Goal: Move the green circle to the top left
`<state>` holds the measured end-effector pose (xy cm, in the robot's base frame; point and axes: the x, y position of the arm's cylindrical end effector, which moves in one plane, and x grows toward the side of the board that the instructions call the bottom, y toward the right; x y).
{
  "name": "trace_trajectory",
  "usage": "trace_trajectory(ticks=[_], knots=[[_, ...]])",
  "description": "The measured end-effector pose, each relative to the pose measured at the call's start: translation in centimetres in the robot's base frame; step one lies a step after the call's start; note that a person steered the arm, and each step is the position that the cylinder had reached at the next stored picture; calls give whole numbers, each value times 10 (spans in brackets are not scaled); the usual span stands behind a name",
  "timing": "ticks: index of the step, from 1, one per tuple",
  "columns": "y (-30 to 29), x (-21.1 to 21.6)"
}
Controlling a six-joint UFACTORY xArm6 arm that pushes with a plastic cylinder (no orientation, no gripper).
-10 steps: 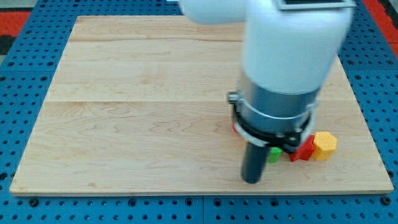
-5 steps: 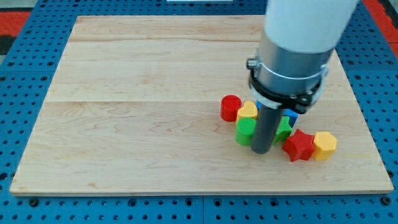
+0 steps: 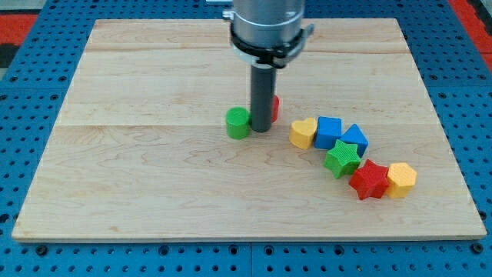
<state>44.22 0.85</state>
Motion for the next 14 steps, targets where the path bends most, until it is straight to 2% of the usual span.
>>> trace_trajectory(ticks=[1, 2, 3, 4, 6, 10, 12, 13, 14], knots=[[-22, 3], [-36, 26], [-56, 18], [-64, -15], [-93, -46], [-98, -66], [-123, -70], [-111, -83], [-106, -115]])
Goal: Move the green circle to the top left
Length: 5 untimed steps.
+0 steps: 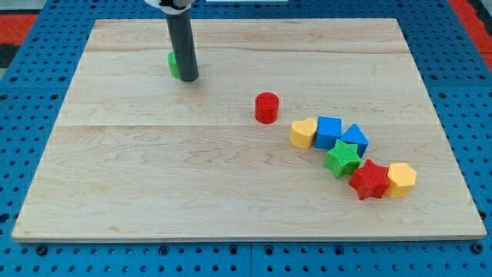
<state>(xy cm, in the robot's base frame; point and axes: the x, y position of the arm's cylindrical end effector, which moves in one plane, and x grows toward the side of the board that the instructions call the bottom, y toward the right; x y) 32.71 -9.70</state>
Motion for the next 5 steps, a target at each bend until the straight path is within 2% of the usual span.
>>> trace_trajectory(ticks=[1, 2, 5], knots=[[0, -30], [-16, -41], [-100, -80]])
